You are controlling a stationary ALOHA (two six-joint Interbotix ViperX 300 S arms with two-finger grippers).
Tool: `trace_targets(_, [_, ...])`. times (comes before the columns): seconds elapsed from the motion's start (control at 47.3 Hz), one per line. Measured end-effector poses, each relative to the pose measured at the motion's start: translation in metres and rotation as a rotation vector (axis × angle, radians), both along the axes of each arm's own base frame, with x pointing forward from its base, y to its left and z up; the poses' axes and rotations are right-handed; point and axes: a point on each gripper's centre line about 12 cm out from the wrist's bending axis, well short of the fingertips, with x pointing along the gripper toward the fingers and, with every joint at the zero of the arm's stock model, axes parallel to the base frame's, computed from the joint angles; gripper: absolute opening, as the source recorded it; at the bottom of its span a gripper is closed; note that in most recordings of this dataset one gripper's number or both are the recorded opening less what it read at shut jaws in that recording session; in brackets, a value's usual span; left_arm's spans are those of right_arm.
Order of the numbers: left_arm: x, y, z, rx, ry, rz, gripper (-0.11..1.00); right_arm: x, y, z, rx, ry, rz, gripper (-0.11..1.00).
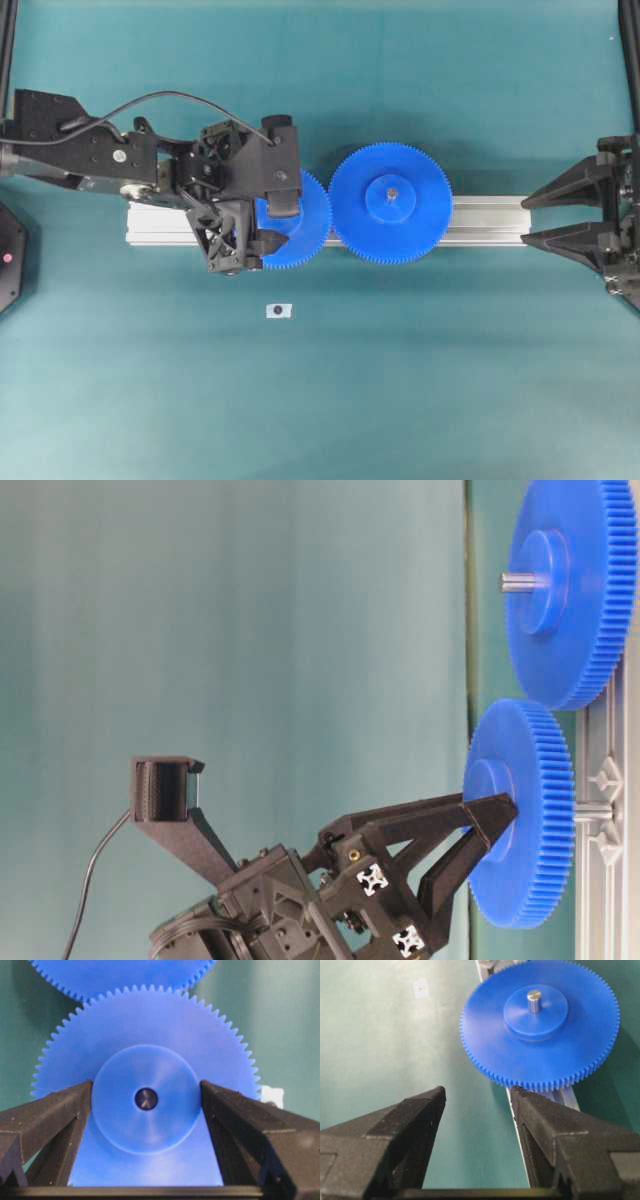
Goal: Insert the small gear onto the shaft.
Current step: 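Align the gear's hole over the shaft, meshing with the large gear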
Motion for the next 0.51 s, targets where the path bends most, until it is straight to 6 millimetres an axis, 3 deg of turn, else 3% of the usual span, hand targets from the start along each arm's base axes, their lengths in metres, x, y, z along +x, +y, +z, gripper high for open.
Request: trace_targets(0.507, [0.0017, 0.0032, 0.0034, 0.001, 0.026, 0.003, 0.88, -0.0005, -0.0012, -0.0020, -0.001, -0.006, -0.008, 0.65])
